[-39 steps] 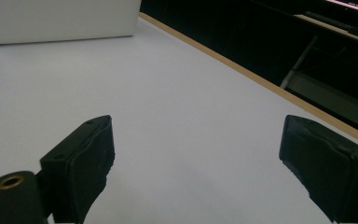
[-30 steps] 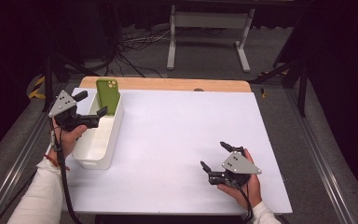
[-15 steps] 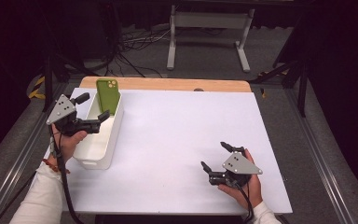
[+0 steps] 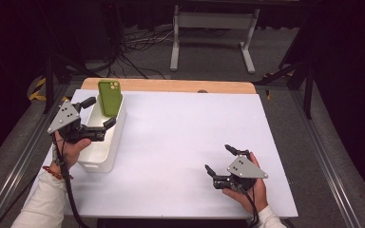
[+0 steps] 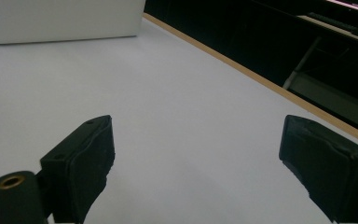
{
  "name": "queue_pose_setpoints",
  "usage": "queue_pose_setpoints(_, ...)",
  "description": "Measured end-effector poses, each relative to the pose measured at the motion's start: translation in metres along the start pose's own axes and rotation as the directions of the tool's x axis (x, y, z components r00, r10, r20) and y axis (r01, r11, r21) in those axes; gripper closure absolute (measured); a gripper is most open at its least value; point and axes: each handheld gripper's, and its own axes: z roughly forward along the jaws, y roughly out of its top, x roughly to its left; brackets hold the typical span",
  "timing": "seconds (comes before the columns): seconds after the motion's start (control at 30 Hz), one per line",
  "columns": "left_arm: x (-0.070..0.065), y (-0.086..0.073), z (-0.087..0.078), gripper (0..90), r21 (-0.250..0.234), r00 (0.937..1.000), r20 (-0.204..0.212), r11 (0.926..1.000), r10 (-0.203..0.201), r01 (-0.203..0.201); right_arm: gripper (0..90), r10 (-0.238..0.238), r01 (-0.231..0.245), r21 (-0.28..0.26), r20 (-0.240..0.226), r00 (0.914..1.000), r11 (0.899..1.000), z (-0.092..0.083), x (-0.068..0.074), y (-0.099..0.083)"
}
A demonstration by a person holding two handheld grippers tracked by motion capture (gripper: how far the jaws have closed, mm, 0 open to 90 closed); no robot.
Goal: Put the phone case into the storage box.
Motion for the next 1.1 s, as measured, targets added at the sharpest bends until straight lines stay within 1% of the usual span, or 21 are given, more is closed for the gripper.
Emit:
queue_pose_setpoints(0.13,-0.004,0.001,0.001,5.6,-0.008,0.9999,0.007,0.9999,-0.008,0.008,10.9,-0.003,0.003,-0.003,-0.002,1.0,1.0,-0.001,0.001,0.001)
queue_pose_setpoints(0.3,-0.011,0.003,0.0,5.6,-0.009,0.9998,0.013,0.9999,0.012,-0.012,10.9,-0.003,0.003,-0.011,-0.003,1.0,1.0,-0.002,0.001,0.002)
queue_pose_setpoints(0.4,-0.014,0.004,-0.001,5.7,-0.019,0.9997,0.021,0.9998,0.009,-0.009,10.9,-0.003,0.003,-0.015,-0.004,1.0,1.0,-0.003,0.002,0.002)
queue_pose_setpoints(0.5,-0.019,0.006,-0.002,5.7,-0.021,0.9993,0.033,0.9996,0.019,-0.019,10.9,-0.004,0.004,-0.018,-0.005,1.0,1.0,-0.004,0.002,0.003)
queue_pose_setpoints(0.6,-0.022,0.007,-0.001,5.7,-0.034,0.999,0.041,0.9993,0.019,-0.018,10.9,-0.005,0.005,-0.02,-0.006,1.0,1.0,-0.005,0.002,0.003)
queue_pose_setpoints(0.67,-0.024,0.008,-0.001,5.6,-0.031,0.9987,0.044,0.9992,0.025,-0.023,10.9,-0.005,0.005,-0.027,-0.011,0.9999,1.0,-0.006,0.002,0.004)
queue_pose_setpoints(0.77,-0.027,0.008,-0.001,5.6,-0.038,0.9983,0.055,0.9992,0.017,-0.015,10.9,-0.008,0.007,-0.034,-0.012,0.9999,0.999,-0.007,0.003,0.004)
queue_pose_setpoints(0.8,-0.027,0.008,-0.001,5.6,-0.037,0.9981,0.057,0.9991,0.023,-0.021,10.9,-0.006,0.006,-0.034,-0.011,0.9999,0.999,-0.007,0.002,0.004)
queue_pose_setpoints(0.9,-0.028,0.009,-0.001,5.7,-0.046,0.9977,0.065,0.9988,0.019,-0.016,10.9,-0.008,0.008,-0.034,-0.009,0.9999,0.999,-0.008,0.002,0.004)
queue_pose_setpoints(0.97,-0.03,0.009,-0.001,5.7,-0.045,0.9977,0.064,0.9988,0.023,-0.02,10.9,-0.011,0.01,-0.033,-0.011,0.9999,0.999,-0.008,0.003,0.005)
queue_pose_setpoints(1.0,-0.031,0.009,-0.001,5.7,-0.051,0.9976,0.068,0.9986,0.016,-0.013,10.9,-0.012,0.012,-0.033,-0.01,0.9999,0.999,-0.008,0.003,0.005)
queue_pose_setpoints(1.1,-0.035,0.009,-0.001,5.7,-0.047,0.9966,0.08,0.9987,0.02,-0.017,10.9,-0.013,0.013,-0.035,-0.011,0.9999,0.999,-0.009,0.003,0.005)
